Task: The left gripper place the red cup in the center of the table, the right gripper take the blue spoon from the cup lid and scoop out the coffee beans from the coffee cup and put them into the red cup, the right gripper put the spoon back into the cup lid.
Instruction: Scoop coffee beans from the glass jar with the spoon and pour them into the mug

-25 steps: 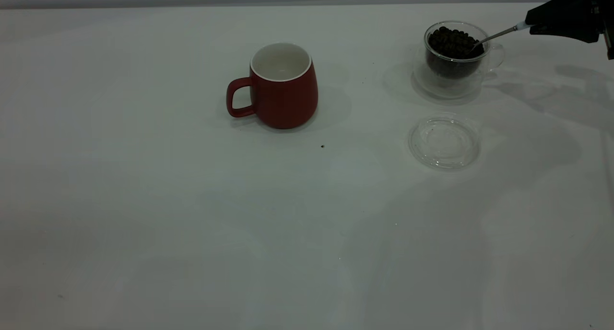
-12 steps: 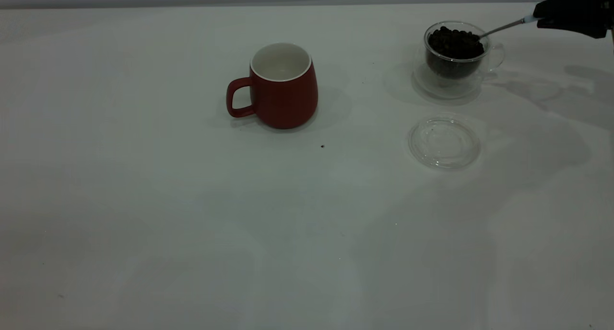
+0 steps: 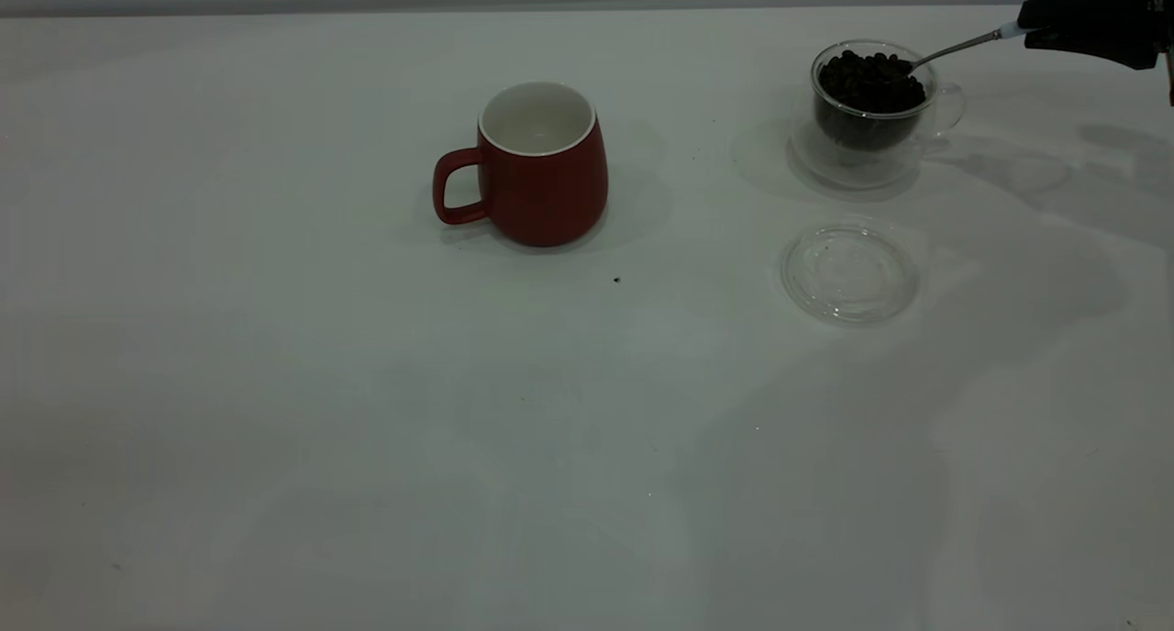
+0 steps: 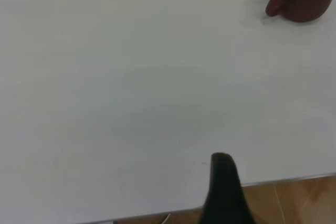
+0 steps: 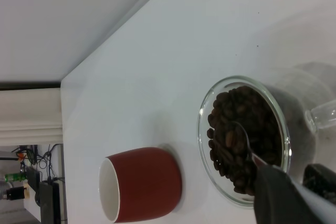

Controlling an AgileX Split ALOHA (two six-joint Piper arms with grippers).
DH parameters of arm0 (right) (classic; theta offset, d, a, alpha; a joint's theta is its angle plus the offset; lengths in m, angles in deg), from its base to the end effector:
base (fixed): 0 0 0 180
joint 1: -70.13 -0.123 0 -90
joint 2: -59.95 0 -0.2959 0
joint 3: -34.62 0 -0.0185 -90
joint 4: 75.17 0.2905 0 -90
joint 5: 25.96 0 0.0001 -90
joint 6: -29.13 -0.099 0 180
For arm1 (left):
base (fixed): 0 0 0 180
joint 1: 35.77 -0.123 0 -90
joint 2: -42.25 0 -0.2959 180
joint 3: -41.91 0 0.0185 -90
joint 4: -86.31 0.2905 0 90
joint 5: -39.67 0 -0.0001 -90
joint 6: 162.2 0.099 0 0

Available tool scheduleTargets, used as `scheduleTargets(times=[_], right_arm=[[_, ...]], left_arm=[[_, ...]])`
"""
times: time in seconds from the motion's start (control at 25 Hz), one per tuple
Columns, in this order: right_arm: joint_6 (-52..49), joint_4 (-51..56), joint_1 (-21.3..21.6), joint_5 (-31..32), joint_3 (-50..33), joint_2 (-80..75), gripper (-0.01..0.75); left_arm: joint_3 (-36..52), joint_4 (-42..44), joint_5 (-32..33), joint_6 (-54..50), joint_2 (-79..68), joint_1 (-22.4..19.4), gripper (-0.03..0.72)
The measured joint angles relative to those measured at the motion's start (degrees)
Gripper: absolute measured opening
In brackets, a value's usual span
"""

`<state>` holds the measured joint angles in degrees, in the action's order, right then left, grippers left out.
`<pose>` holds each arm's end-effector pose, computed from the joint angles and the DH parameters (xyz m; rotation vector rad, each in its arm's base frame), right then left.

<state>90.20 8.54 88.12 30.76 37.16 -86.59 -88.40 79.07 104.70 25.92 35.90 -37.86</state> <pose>0.4602 -0.0629 0.0128 0.4444 2.3726 1.2767 0.0213 -0.0105 0.2828 0.1228 2.1028 -0.0461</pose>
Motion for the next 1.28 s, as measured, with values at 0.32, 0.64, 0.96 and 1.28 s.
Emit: scheduleTargets(times=[0.32,0.64,0.96,1.28], right_arm=[[0.00,0.60,0.00,1.29,0.00,0.00,0.101],[0.21,3.00,0.00,3.87,0.00,0.00,0.101],[0.42,3.05,0.07,4.26,0.00,0.00,0.101],[0.62,3.05,-0.27,4.43,0.00,0.00,0.101]], left_arm=[[0.00,0.00,0.00,0.00,0.00,0.00,0.587],[0.00,0.00,0.00,0.00,0.00,0.00,0.587],[0.00,0.00,0.00,0.00,0.00,0.00,0.587],[0.00,0.00,0.00,0.09,0.00,0.00,0.587]])
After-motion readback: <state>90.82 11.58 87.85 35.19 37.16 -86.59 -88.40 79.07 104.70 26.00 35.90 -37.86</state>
